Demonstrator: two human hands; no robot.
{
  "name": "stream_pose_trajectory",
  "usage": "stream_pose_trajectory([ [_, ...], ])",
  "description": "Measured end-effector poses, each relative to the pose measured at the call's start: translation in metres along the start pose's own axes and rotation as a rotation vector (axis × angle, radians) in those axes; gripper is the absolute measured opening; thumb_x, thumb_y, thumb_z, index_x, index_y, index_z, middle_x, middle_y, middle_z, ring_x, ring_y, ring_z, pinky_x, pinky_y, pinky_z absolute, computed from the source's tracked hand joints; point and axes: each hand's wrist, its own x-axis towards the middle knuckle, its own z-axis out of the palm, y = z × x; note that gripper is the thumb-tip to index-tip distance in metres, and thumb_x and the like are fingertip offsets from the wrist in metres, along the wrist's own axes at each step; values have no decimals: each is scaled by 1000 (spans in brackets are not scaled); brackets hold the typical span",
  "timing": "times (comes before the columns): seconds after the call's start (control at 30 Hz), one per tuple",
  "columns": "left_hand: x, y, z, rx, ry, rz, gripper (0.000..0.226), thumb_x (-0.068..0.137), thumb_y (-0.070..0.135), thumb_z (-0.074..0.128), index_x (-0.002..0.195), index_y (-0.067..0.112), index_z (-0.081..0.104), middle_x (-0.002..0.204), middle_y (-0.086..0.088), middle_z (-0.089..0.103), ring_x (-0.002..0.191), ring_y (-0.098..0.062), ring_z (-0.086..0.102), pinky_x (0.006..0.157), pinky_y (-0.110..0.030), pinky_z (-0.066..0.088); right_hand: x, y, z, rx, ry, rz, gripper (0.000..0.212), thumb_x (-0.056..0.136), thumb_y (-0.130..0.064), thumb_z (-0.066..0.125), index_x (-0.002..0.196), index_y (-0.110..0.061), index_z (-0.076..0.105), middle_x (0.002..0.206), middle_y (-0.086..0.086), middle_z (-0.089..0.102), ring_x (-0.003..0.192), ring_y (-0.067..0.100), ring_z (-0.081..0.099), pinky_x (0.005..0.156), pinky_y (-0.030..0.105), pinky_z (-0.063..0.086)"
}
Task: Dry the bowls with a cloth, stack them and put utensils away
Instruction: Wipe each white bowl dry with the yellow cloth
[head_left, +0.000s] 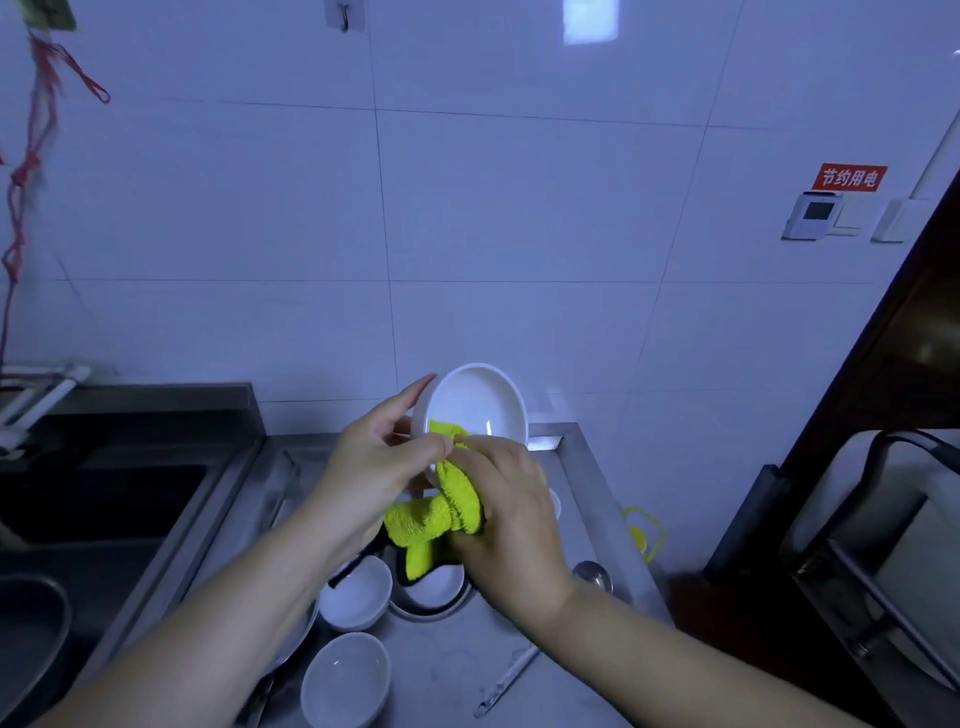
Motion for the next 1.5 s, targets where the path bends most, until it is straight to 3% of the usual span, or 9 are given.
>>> stream_pose_trajectory([
  [0.23, 3, 22, -35, 146, -296, -36, 72, 50, 25, 70, 121, 30, 62, 97, -6, 68, 83, -16, 63, 67, -30, 55, 31, 59, -41, -478, -146, -852, 17, 95, -8, 53, 108, -17, 54, 115, 5, 66, 114, 27, 57, 92, 35, 43],
  [0.37, 9, 26, -42, 347, -274, 122, 73, 69, 27, 79, 135, 33, 48, 119, -3, 63, 95, -2, 64, 80, -15, 50, 43, 61, -47, -459, -179, -769, 17, 94, -5, 50, 103, -16, 59, 112, 5, 66, 112, 27, 54, 92, 35, 37],
  [0.53, 1, 35, -53, 1375, -149, 927, 50, 83, 33, 52, 134, 32, 50, 130, 4, 54, 120, -13, 45, 90, -38, 50, 40, 59, -50, -358, -271, -595, 27, 85, -8, 45, 104, -16, 62, 111, 5, 65, 108, 30, 56, 89, 35, 35],
  [0.67, 7, 36, -50, 1670, -347, 1405, 28, 81, 4, 50, 96, 14, 73, 89, -4, 69, 100, -26, 60, 105, -35, 36, 37, 54, -47, -289, -309, -542, 27, 87, -10, 44, 110, -20, 55, 114, 4, 64, 112, 30, 55, 90, 37, 39],
  [0.87, 3, 13, -58, 1571, -318, 1022, 22, 77, 10, 50, 80, 28, 62, 73, 13, 58, 78, -14, 57, 53, -24, 47, 23, 59, -53, -179, -108, -456, 27, 96, -9, 45, 121, -14, 53, 130, 6, 53, 122, 28, 47, 102, 32, 35],
  [1.07, -12, -6, -23, 316, -10, 77, 24, 88, -2, 59, 85, 19, 71, 77, 1, 74, 69, -8, 65, 67, -22, 49, 16, 49, -32, 40, -8, -64, 50, 78, -6, 49, 127, -17, 46, 130, 8, 52, 120, 28, 48, 106, 28, 34],
  [1.27, -12, -11, -10, 156, -88, 28, 18, 90, -4, 55, 94, 5, 70, 82, -5, 74, 70, -11, 66, 64, -17, 49, -8, 10, -19, 397, -313, 199, 87, 67, -32, 52, 148, -35, 20, 158, -13, -3, 144, 0, -10, 116, 24, 9],
  [1.4, -14, -10, -4, 192, -176, 38, 17, 78, 15, 64, 92, 9, 71, 91, -20, 71, 80, -24, 60, 77, -36, 44, 11, 1, -23, 609, -175, 371, 53, 85, -38, 51, 136, -42, 35, 148, -16, 22, 135, -14, 16, 101, 0, 19],
  [1.5, -17, -7, -2, 195, -193, 57, 19, 78, 16, 62, 94, 17, 73, 96, -17, 71, 85, -28, 62, 81, -40, 44, 27, 17, -26, 664, -105, 476, 37, 90, -28, 42, 124, -35, 55, 131, -10, 50, 123, 0, 44, 100, 17, 34],
])
